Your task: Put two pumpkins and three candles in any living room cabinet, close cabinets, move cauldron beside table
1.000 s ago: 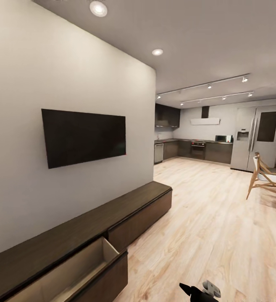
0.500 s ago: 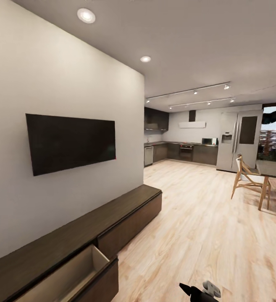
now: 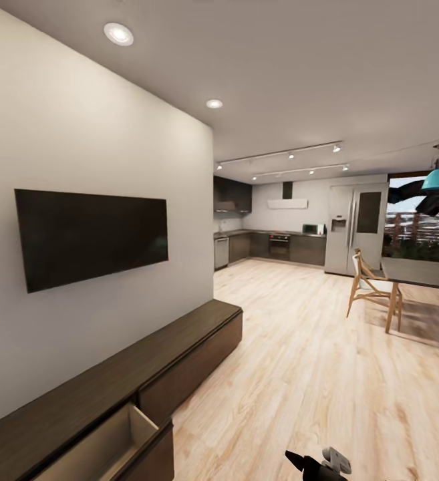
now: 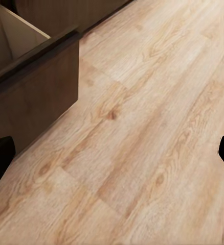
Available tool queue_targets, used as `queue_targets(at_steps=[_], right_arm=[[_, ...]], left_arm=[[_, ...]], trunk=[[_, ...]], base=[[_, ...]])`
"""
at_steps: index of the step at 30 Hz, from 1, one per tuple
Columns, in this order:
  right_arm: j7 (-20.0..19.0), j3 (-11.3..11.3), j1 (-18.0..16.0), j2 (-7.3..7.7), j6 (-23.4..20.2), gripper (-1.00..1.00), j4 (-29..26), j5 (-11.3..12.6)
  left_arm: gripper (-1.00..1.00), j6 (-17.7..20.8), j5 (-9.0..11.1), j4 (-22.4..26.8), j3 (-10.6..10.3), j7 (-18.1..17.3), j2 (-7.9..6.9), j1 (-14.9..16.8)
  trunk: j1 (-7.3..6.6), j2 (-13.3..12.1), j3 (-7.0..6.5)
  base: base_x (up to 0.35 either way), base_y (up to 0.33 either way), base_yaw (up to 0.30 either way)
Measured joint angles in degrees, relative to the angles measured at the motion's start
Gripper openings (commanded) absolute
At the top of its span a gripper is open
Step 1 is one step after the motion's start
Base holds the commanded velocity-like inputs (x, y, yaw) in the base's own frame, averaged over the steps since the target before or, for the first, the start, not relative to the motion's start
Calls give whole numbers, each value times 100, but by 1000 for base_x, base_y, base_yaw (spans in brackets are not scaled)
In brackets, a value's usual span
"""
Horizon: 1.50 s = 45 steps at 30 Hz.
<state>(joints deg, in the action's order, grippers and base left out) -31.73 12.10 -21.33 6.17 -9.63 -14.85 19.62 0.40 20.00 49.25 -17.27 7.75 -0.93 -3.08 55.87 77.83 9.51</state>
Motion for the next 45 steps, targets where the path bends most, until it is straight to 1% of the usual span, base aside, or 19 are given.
queue_targets(at_steps=[8, 21, 25, 30, 45], right_arm=[[0, 0, 0, 5, 0, 100, 1, 0], [0, 3, -1, 16, -3, 100, -4, 1], [0, 1, 0, 16, -1, 100, -6, 7], [0, 2, 0, 16, -3, 100, -7, 4], [-1, 6, -3, 16, -4, 100, -5, 0]], left_arm=[[100, 0, -4, 2, 0, -2, 4, 0], [100, 0, -26, -3, -1, -1, 9, -1], [100, 0, -73, -4, -2, 2, 11, 0], [100, 0, -120, -5, -5, 5, 23, 0], [100, -28, -117, -61, -10, 10, 46, 4]], trunk=[[-176, -321, -195], [-462, -843, -437], [-550, -1004, -517], [-659, -1204, -633], [-989, -1801, -991]], base=[[0, 0, -135], [0, 0, -10], [0, 0, -71], [0, 0, -162], [0, 0, -196]])
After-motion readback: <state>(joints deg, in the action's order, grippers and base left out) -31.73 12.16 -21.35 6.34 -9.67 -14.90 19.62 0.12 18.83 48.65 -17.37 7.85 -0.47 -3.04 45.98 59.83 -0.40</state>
